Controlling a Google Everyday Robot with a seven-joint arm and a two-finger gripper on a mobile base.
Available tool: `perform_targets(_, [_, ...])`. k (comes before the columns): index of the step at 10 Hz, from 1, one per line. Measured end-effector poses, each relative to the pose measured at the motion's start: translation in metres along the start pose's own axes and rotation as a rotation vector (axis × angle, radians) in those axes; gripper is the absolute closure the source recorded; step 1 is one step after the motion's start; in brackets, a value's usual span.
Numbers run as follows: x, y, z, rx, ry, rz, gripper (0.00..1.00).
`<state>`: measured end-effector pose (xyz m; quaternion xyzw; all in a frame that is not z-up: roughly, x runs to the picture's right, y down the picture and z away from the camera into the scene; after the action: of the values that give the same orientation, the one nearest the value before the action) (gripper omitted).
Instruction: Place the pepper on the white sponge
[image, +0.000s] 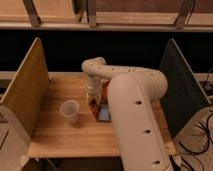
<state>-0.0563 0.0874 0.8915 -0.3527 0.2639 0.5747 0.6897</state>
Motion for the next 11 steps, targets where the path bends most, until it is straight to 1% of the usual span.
perform_targets(1, [0.008, -0.012, -0.005, 0.029, 0.009, 0.052, 1.0])
perform_targets(2, [0.017, -0.018, -0.007, 0.046, 0.02, 0.095, 1.0])
perform_targets(3, [0.025, -0.02, -0.006, 0.052, 0.028, 0.129, 1.0])
perform_targets(7, [0.048, -0.027, 0.007, 0.037, 0.061, 0.234, 1.0])
perform_targets(9, [0.053, -0.043, 0.015, 0.03, 0.074, 0.292, 1.0])
perform_targets(11, [0.051, -0.059, 0.019, 0.037, 0.078, 0.325, 1.0])
